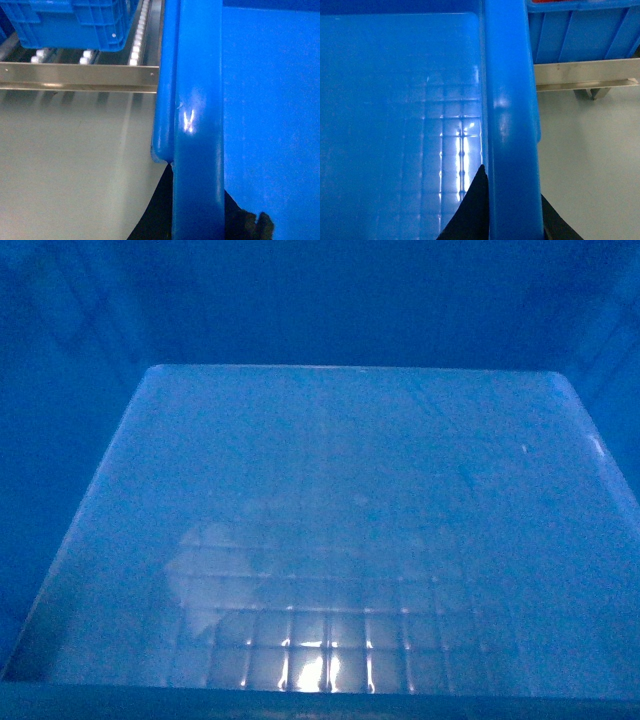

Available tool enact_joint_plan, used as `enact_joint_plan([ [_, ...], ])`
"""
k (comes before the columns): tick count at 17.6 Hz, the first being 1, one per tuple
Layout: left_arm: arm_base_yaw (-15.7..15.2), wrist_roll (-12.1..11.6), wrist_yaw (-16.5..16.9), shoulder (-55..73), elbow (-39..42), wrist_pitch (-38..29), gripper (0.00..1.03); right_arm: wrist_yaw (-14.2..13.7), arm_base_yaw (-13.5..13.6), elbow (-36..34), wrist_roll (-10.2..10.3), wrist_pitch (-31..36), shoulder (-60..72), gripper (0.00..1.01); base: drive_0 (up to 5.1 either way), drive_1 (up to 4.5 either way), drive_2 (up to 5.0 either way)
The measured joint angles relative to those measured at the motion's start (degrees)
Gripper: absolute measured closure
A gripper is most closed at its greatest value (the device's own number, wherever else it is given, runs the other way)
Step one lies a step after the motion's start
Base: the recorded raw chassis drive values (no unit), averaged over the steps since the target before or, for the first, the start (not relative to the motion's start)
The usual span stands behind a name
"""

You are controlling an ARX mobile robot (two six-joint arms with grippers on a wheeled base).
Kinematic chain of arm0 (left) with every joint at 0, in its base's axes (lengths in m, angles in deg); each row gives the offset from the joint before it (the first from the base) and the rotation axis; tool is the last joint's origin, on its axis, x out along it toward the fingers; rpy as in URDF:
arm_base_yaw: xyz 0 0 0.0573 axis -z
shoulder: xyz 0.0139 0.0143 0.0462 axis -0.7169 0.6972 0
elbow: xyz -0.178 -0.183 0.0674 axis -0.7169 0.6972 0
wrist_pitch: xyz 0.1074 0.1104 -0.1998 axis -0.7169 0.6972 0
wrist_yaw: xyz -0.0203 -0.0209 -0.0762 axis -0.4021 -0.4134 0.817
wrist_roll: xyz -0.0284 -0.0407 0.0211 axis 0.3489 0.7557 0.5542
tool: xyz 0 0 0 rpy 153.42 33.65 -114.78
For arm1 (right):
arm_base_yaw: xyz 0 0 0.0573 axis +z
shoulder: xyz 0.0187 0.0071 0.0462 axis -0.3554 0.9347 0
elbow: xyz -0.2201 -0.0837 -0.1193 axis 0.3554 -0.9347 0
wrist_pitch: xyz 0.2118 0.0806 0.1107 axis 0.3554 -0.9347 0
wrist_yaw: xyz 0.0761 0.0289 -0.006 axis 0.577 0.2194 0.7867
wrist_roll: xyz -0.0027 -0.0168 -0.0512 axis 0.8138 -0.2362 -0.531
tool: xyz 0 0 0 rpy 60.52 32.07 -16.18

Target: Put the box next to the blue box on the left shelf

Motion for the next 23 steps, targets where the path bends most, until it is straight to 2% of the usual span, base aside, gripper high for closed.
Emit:
enact_joint_plan([
  [13, 0.0, 0.1, 0.0, 0.1, 0.1, 0.0, 0.95, 0.0, 0.0, 0.0, 0.0, -0.1, 0.0, 0.92, 0.0, 0.0, 0.0],
  [23, 0.0, 0.1, 0.0, 0.0, 0.1, 0.0, 0.95, 0.0, 0.0, 0.0, 0.0, -0.1, 0.0, 0.92, 0.0, 4.37, -4.3],
])
